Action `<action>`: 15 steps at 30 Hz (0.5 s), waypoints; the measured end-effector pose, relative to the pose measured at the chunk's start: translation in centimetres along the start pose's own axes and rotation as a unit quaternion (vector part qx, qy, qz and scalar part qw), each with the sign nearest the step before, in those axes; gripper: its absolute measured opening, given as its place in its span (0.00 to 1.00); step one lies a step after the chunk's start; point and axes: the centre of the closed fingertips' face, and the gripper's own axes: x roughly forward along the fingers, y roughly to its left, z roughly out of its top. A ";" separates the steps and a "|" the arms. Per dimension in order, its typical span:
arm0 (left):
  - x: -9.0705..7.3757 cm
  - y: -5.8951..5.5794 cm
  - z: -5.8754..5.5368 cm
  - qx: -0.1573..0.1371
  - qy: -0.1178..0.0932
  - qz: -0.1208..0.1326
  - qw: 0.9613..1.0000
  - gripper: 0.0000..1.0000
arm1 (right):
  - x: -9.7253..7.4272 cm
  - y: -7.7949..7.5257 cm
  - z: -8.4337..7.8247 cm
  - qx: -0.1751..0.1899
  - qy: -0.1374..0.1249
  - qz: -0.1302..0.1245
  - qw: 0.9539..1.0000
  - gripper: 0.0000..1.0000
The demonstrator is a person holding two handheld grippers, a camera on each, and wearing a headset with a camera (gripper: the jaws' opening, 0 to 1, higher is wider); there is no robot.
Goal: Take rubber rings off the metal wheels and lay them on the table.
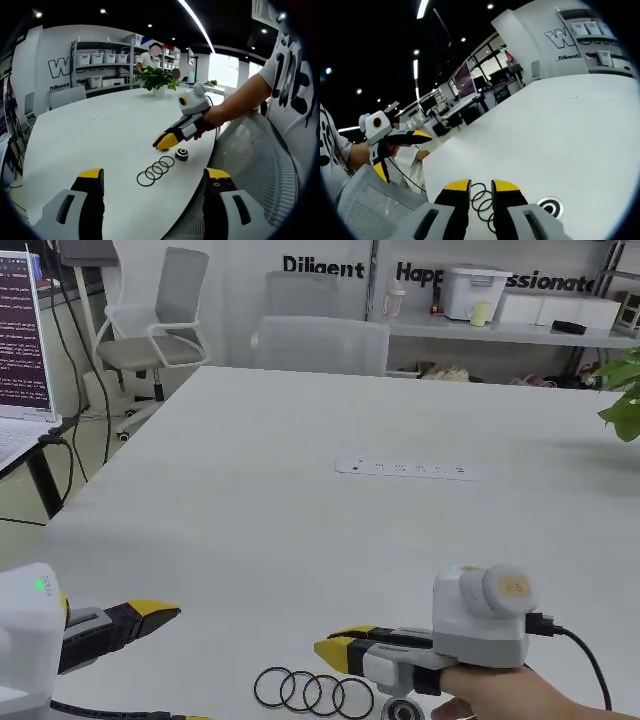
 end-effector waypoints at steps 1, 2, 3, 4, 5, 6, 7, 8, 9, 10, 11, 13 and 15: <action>0.0 0.0 0.0 0.000 0.000 0.000 1.000 0.79 | -0.3 0.0 0.1 -0.005 0.000 0.000 1.000 0.15; 0.0 0.0 0.0 0.000 0.000 0.000 1.000 0.79 | -0.5 0.0 0.2 -0.008 -0.001 0.000 1.000 0.15; 0.0 0.0 0.1 0.000 0.000 0.000 1.000 0.79 | -1.0 0.0 0.4 -0.011 -0.004 -0.001 1.000 0.16; 0.0 0.0 0.1 -0.001 0.000 0.000 1.000 0.79 | -1.2 0.0 0.5 -0.012 -0.005 -0.002 1.000 0.17; 0.0 -0.1 0.1 -0.001 -0.001 0.000 1.000 0.79 | -1.6 -0.2 0.6 -0.017 -0.005 -0.006 1.000 0.19; 0.0 -0.1 0.1 0.000 0.000 0.000 1.000 0.79 | -2.0 -0.3 0.8 -0.031 -0.007 -0.012 0.999 0.20; 0.0 -0.1 0.1 0.000 0.000 0.000 1.000 0.79 | -2.5 -0.2 1.1 -0.036 -0.011 -0.012 0.999 0.20; 0.0 -0.1 0.2 0.000 -0.001 -0.001 1.000 0.80 | -2.8 -0.2 1.2 -0.035 -0.012 -0.012 0.999 0.20; 0.0 -0.2 0.2 0.000 -0.001 -0.001 1.000 0.80 | -3.3 -0.3 1.4 -0.036 -0.016 -0.014 0.999 0.20; 0.0 -0.2 0.2 0.000 0.000 -0.002 1.000 0.80 | -3.7 -0.3 1.6 -0.038 -0.019 -0.016 0.999 0.21; 0.0 -0.2 0.2 0.000 0.000 -0.002 1.000 0.80 | -4.2 -0.4 1.9 -0.039 -0.023 -0.018 0.999 0.22; 0.0 -0.2 0.3 0.001 0.001 -0.002 1.000 0.79 | -4.9 -0.5 2.0 -0.043 -0.025 -0.022 0.999 0.24; 0.1 -0.3 0.4 0.002 0.001 -0.002 1.000 0.79 | -5.7 -0.7 2.1 -0.052 -0.025 -0.030 0.998 0.25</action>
